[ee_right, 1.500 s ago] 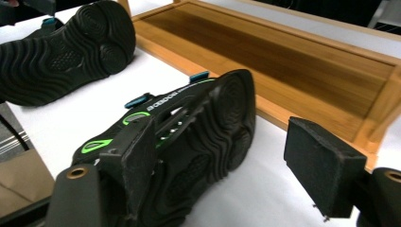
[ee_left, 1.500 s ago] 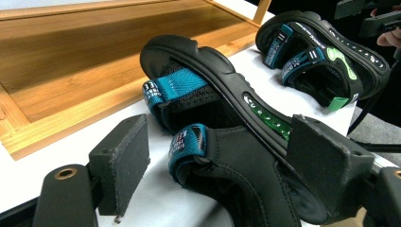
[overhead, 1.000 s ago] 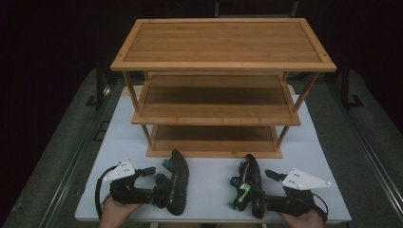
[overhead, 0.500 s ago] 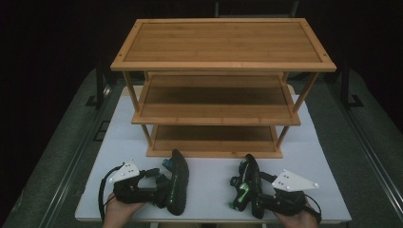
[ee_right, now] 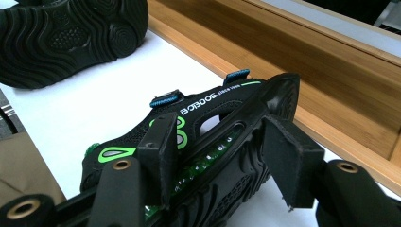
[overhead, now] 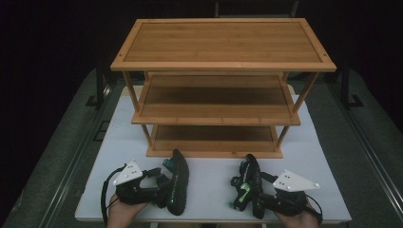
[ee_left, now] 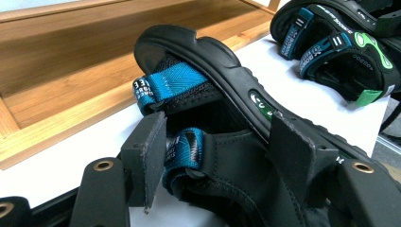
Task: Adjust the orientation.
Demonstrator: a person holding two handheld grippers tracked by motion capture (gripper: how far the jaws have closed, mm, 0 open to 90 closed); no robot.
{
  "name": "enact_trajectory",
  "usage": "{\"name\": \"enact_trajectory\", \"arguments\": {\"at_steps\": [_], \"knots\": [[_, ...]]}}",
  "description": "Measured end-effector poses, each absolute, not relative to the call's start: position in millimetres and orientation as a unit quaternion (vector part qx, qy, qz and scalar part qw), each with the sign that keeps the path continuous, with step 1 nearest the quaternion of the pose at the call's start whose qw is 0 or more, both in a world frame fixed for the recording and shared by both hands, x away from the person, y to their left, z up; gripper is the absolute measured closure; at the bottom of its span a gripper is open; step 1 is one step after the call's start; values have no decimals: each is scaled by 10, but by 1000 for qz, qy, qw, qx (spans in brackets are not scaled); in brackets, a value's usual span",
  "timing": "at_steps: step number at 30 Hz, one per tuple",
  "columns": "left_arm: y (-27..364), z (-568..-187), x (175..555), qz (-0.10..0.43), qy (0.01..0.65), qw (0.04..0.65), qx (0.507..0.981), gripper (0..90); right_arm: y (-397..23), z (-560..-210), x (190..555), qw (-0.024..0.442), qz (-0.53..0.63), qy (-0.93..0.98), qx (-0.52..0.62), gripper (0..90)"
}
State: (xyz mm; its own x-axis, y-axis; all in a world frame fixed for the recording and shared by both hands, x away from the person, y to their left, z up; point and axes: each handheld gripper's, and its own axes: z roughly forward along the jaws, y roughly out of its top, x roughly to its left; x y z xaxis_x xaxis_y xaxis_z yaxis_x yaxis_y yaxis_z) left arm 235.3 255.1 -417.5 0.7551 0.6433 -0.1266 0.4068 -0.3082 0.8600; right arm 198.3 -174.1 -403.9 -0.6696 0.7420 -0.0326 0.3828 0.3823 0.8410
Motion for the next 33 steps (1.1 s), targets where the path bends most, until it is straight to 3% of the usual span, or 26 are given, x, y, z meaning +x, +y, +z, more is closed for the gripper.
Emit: {"name": "enact_trajectory", "arguments": {"at_steps": [13, 33], "knots": [[2408, -4109, 2290, 161, 316, 474, 806, 389, -1846, -4023, 1958, 209, 437, 799, 357, 457], [2293, -4046, 2260, 178, 310, 464, 810, 393, -2036, -3992, 1922, 214, 442, 791, 365, 466]]}}
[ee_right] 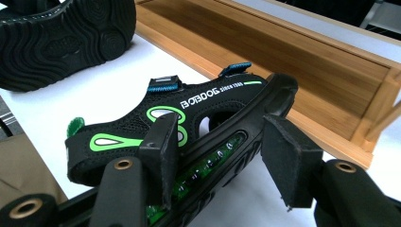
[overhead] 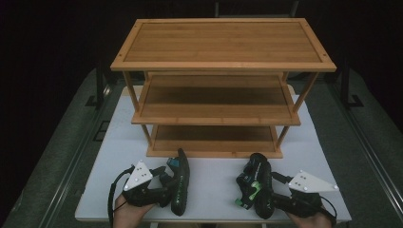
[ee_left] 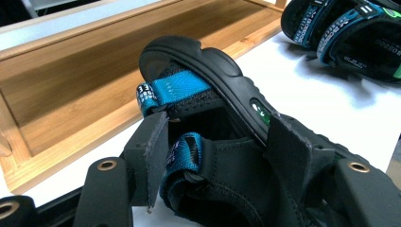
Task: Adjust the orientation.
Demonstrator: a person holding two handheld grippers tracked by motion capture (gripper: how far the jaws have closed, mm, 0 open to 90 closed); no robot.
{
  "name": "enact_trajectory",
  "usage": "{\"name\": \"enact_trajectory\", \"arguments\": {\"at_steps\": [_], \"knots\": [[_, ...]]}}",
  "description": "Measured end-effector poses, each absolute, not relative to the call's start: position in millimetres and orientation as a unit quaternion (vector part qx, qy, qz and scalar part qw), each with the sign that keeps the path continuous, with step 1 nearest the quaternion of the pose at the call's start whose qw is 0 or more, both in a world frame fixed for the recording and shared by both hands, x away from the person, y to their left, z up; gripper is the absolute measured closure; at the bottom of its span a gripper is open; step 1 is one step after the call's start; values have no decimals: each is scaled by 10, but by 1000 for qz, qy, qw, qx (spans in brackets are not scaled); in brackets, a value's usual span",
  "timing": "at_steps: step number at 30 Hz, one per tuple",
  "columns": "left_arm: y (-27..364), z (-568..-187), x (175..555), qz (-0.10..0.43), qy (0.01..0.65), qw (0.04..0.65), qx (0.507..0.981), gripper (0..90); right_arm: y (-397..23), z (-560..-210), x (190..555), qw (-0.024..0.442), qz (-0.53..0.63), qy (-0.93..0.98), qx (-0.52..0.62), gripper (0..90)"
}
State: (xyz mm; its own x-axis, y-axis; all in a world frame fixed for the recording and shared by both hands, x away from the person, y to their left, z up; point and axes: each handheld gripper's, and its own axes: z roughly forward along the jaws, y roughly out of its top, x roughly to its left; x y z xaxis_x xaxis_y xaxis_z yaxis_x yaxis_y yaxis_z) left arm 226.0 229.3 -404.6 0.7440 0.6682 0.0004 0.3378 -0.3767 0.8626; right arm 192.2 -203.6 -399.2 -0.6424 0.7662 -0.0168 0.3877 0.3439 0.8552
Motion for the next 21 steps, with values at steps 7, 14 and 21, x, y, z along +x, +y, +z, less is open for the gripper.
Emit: {"name": "enact_trajectory", "arguments": {"at_steps": [7, 14, 21], "knots": [[2246, -4030, 2257, 182, 310, 464, 810, 397, -2153, -3989, 1892, 222, 439, 786, 374, 473], [2191, -4015, 2260, 182, 307, 465, 810, 405, -2276, -4004, 1863, 225, 434, 782, 387, 487], [2130, -3995, 2257, 184, 302, 464, 812, 412, -2406, -4064, 1839, 222, 427, 778, 404, 499]]}}
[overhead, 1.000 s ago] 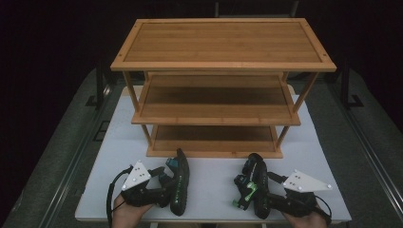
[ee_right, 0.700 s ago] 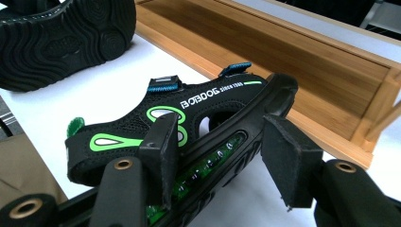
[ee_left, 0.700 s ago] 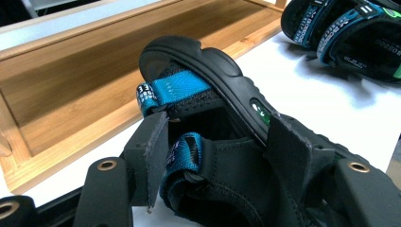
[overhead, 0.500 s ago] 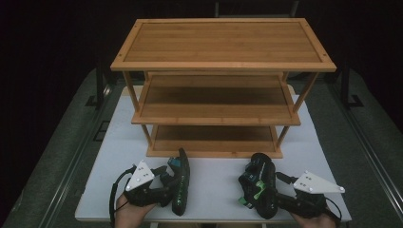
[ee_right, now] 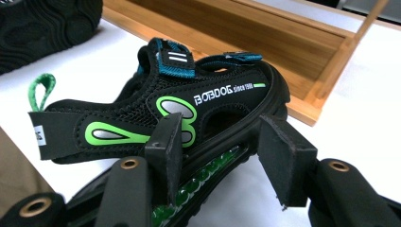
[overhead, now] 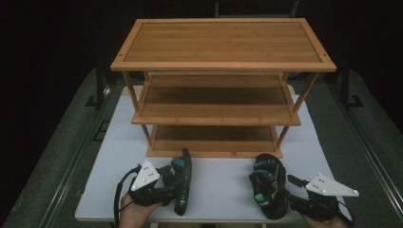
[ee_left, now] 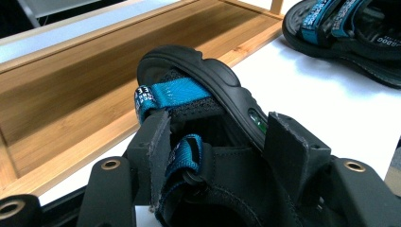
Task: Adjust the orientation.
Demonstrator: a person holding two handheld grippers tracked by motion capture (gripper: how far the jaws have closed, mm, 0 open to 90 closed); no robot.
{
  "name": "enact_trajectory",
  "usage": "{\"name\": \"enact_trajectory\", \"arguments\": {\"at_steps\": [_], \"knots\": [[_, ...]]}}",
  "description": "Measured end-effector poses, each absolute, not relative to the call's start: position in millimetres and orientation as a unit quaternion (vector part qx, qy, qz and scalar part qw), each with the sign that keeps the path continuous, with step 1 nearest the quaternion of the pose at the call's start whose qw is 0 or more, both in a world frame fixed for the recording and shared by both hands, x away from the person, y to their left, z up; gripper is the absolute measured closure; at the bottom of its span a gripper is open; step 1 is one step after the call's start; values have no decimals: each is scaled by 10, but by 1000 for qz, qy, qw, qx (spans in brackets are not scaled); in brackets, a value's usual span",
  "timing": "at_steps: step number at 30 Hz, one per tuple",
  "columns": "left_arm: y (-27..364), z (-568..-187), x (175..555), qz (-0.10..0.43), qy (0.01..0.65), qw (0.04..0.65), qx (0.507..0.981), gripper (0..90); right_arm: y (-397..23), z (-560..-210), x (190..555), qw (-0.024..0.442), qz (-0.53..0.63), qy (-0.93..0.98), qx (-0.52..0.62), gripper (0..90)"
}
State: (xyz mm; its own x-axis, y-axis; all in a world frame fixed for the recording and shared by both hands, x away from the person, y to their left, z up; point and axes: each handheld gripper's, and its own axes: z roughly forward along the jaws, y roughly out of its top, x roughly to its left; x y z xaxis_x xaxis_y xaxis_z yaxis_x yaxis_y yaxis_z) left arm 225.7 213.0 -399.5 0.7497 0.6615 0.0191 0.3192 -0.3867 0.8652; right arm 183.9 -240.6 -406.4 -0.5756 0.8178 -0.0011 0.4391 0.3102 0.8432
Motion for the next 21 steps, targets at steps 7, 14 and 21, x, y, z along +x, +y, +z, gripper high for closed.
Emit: {"name": "enact_trajectory", "arguments": {"at_steps": [7, 14, 21], "knots": [[2056, -3961, 2259, 184, 296, 466, 814, 411, -2489, -4106, 1837, 219, 421, 776, 414, 499], [1981, -3933, 2274, 183, 295, 465, 814, 413, -2578, -4162, 1838, 214, 414, 775, 427, 499], [1914, -3904, 2285, 180, 293, 465, 816, 417, -2655, -4217, 1837, 207, 409, 774, 437, 498]]}}
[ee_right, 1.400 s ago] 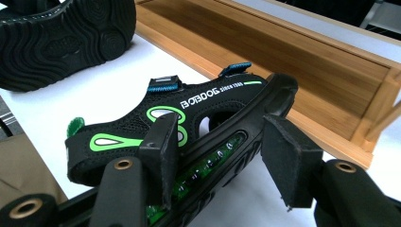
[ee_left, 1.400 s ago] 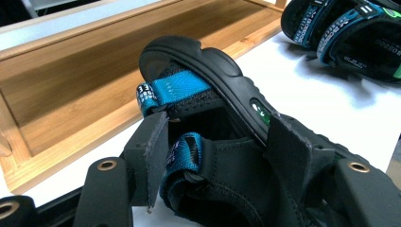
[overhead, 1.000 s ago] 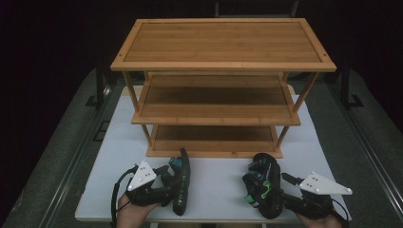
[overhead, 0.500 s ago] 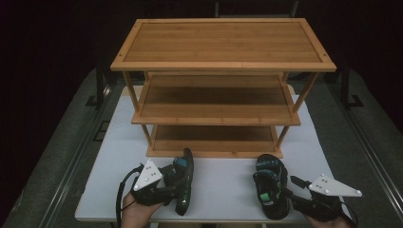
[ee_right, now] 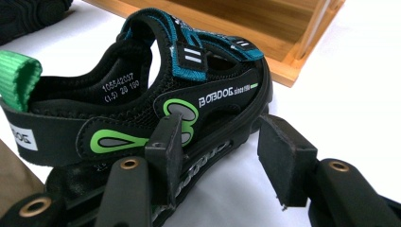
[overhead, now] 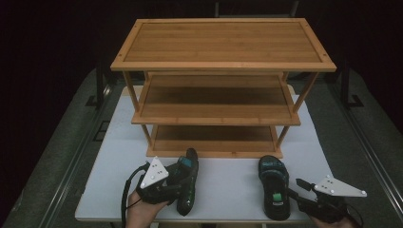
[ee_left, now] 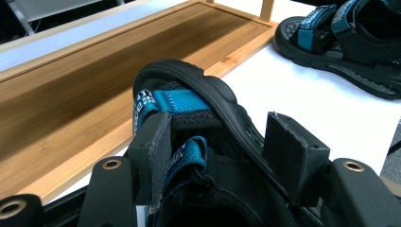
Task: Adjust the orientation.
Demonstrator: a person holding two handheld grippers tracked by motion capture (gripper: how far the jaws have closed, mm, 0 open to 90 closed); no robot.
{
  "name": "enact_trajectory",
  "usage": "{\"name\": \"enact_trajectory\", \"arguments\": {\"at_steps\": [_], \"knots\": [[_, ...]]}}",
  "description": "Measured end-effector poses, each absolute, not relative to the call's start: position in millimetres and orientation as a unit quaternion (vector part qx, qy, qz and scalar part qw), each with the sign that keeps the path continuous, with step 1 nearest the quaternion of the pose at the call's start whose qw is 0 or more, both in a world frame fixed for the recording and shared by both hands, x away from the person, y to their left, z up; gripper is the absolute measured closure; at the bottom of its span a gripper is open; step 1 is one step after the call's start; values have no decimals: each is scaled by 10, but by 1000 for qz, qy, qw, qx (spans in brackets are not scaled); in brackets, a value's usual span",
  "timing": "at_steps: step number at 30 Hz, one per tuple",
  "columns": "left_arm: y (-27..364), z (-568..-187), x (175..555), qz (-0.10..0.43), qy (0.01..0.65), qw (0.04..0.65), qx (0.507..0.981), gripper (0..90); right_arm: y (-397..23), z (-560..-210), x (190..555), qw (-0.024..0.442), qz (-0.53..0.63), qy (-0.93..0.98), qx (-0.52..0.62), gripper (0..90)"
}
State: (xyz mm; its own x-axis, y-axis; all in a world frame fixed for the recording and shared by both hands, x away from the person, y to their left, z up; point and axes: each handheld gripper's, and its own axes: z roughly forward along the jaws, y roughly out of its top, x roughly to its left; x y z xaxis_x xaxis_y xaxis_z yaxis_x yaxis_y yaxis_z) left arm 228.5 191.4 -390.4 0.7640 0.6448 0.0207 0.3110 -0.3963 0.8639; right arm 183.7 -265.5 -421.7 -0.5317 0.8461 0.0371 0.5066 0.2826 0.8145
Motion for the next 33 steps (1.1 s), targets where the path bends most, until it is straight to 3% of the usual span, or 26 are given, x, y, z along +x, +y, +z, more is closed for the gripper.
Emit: {"name": "enact_trajectory", "arguments": {"at_steps": [33], "knots": [[1494, -4015, 2268, 158, 261, 457, 836, 388, -2777, -4269, 1804, 195, 423, 759, 455, 468]]}}
